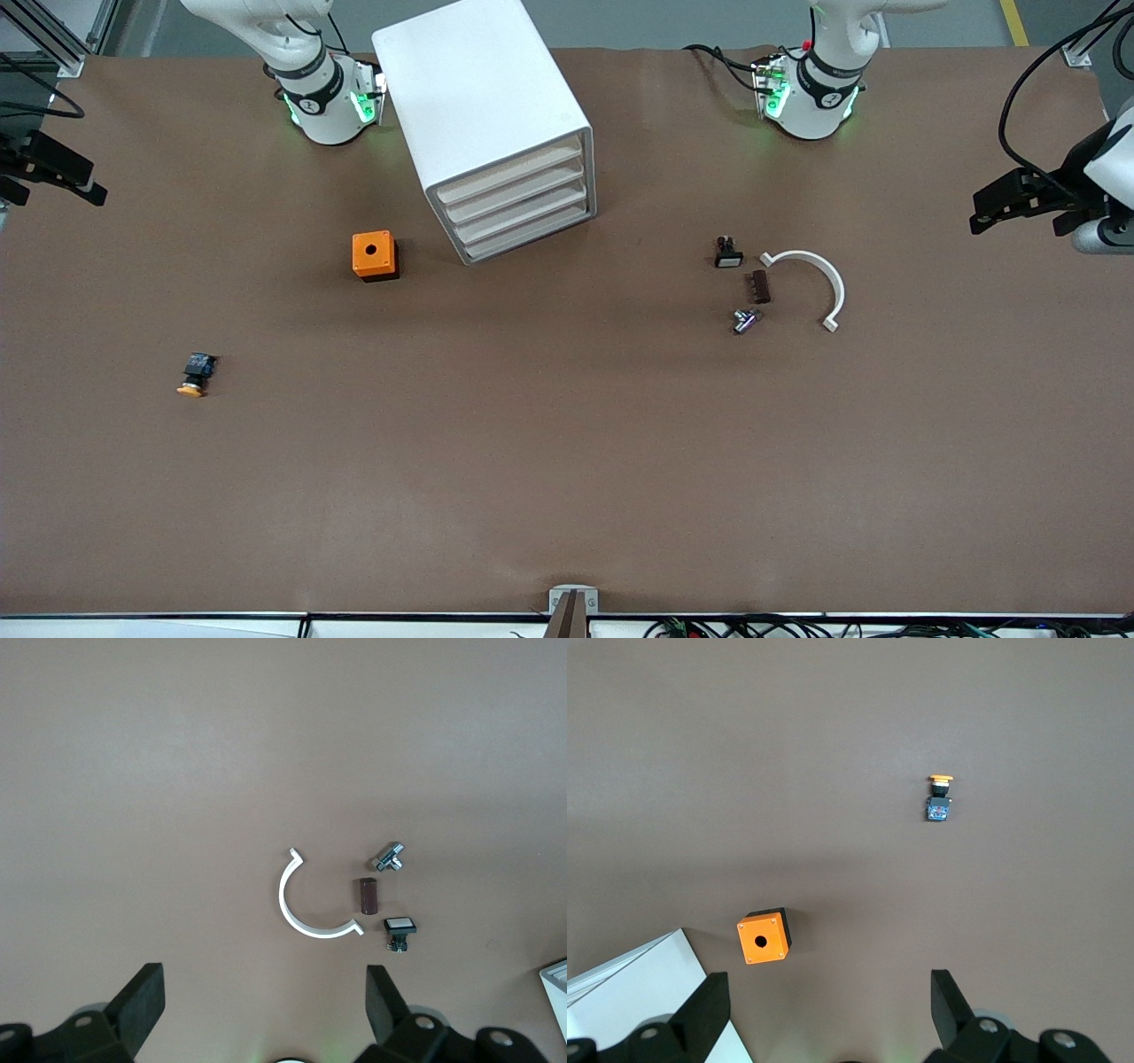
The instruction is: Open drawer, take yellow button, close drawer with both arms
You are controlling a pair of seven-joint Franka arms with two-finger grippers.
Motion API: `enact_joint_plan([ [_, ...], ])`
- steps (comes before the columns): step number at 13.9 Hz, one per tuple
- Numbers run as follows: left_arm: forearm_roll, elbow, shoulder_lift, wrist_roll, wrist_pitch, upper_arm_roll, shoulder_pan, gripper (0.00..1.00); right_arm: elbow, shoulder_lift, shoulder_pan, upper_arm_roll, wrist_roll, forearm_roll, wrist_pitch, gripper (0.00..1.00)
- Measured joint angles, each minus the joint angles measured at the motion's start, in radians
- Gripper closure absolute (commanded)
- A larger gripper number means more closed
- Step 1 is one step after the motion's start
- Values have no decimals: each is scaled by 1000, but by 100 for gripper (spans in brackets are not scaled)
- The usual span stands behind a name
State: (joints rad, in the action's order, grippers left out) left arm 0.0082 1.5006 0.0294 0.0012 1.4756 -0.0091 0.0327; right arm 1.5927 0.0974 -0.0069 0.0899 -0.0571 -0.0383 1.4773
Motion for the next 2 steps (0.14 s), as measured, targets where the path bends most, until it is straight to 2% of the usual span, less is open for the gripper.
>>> enact_joint_plan([
  [2, 0, 0, 0, 0, 0, 0, 0, 0, 0, 0, 0, 0, -7, 0, 1, 0],
])
